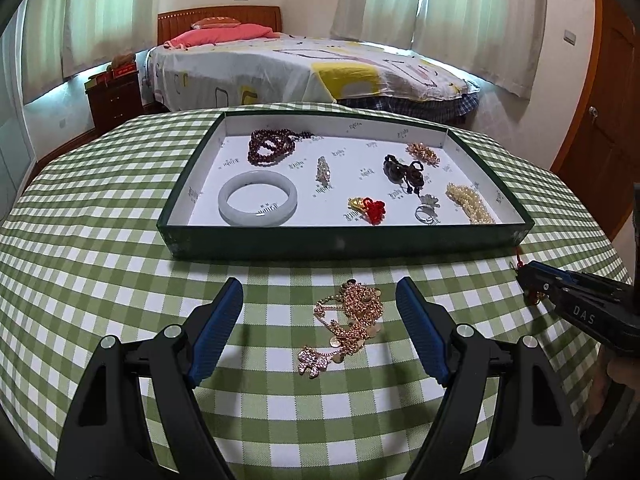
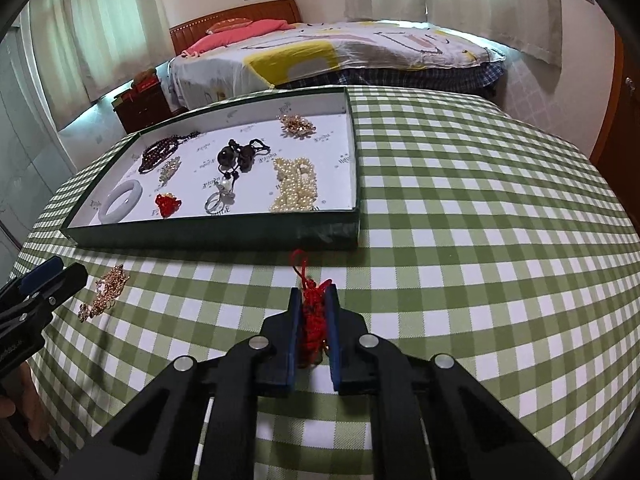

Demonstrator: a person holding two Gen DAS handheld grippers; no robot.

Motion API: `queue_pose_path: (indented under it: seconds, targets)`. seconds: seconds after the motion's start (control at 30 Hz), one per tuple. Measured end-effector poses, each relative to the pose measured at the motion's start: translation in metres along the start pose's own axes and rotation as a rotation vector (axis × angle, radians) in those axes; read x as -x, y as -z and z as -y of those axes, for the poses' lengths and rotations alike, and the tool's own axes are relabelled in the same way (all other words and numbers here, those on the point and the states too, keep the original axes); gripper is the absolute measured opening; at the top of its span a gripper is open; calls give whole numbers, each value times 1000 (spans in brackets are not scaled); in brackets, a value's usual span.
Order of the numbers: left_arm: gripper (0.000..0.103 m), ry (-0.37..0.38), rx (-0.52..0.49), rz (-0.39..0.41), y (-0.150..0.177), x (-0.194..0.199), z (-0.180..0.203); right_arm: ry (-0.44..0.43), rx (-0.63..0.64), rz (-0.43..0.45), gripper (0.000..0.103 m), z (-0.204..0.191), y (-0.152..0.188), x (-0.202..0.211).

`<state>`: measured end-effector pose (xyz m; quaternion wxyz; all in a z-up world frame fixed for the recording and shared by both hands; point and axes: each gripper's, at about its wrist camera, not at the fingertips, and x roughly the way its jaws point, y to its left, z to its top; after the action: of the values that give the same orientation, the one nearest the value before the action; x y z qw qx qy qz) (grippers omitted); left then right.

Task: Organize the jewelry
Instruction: 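Withdraw left tool from tray while right tool grasps red tassel with gold charm, then grasp gold chain necklace with left tool while right tool lifts tassel, then carry gold chain with left tool while right tool carries tassel over tray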

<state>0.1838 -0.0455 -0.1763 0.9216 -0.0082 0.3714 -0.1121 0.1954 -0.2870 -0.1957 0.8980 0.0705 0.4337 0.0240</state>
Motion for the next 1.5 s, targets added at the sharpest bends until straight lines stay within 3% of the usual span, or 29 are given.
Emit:
queue_pose_path:
  seconds: [0.33, 0.53, 0.63, 0.73, 0.8, 0.9, 1.5]
  targets:
    - [76, 13, -10, -101, 1, -22, 8, -31, 9, 6, 12, -6, 4, 5]
    - [63, 16, -20, -130, -1, -33, 10, -45, -2, 5, 12, -4, 5, 5]
    - [53, 24, -30, -128, -1, -31, 11, -49, -6, 5, 12, -4, 5, 6]
    - [34, 42, -25, -124, -1, -29, 9, -53, -11, 4, 12, -3, 5, 6]
    - [14, 77, -20, -124, -1, -29, 8, -56, -13, 3, 12, -3, 4, 5]
    - [9, 105, -34, -122, -2, -29, 11, -57, -13, 4, 12, -3, 4, 6]
    - [7, 100, -47, 27, -8, 19, 11, -81, 0, 66, 12, -14, 5, 23]
